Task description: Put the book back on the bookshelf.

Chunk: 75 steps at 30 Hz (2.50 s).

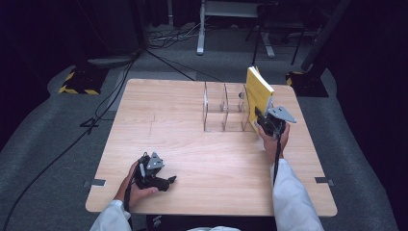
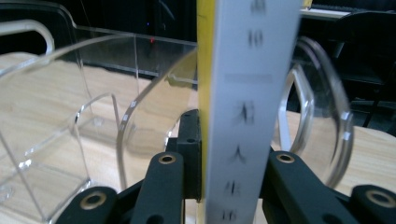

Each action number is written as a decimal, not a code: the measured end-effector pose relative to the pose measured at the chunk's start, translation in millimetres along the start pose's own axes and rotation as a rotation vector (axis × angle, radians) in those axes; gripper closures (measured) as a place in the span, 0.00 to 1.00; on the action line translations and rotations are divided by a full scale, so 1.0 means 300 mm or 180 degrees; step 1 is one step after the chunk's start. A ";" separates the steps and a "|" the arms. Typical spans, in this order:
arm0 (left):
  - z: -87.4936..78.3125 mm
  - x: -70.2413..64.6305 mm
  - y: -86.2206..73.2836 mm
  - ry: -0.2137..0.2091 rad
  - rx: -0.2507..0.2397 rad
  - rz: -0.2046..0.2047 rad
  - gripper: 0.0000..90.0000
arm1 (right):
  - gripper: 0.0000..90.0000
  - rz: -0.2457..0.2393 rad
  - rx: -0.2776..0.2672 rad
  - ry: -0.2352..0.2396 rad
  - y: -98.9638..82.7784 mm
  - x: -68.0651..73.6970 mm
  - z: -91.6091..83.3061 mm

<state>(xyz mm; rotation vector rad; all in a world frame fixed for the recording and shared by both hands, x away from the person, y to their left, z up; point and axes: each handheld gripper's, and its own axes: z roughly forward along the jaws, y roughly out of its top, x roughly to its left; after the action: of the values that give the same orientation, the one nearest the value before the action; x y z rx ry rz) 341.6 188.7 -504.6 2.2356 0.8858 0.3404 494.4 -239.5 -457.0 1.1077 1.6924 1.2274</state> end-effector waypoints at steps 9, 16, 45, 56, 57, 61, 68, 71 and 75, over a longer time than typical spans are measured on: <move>0.000 0.000 0.000 0.0003 0.0002 -0.0008 0.18 | 0.69 0.0018 0.0066 0.0017 -0.013 -0.016 -0.028; 0.000 0.000 0.000 0.0003 0.0001 -0.0008 0.18 | 0.64 -0.0025 0.0120 0.0111 -0.024 -0.028 -0.055; 0.000 0.000 0.000 0.0001 0.0002 -0.0018 0.18 | 0.47 -0.0269 0.0236 0.0355 -0.008 -0.083 -0.205; 0.000 0.000 0.000 0.0001 0.0002 -0.0018 0.18 | 0.41 -0.0646 0.0576 0.0527 0.041 -0.072 -0.261; 0.000 0.000 0.000 0.0002 0.0001 -0.0016 0.18 | 0.41 -0.0646 0.0576 0.0527 0.041 -0.072 -0.261; 0.000 0.000 0.001 0.0005 0.0002 -0.0009 0.18 | 0.41 -0.0630 0.0561 0.0599 0.044 -0.085 -0.281; 0.001 0.003 0.002 -0.0002 0.0011 0.0012 0.17 | 0.40 -0.0638 0.0648 0.0629 0.040 -0.085 -0.286; 0.002 0.001 0.002 -0.0008 0.0005 -0.0012 0.17 | 0.40 -0.0589 0.0632 0.0662 0.043 -0.085 -0.296; 0.002 0.001 0.002 -0.0007 0.0005 -0.0011 0.17 | 0.40 -0.0525 0.0772 0.0851 0.043 -0.061 -0.315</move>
<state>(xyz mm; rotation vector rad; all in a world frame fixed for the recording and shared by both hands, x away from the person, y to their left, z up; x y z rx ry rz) 342.5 188.4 -504.6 2.2351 0.8890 0.3356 416.5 -283.6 -419.2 0.9497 2.1365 1.1256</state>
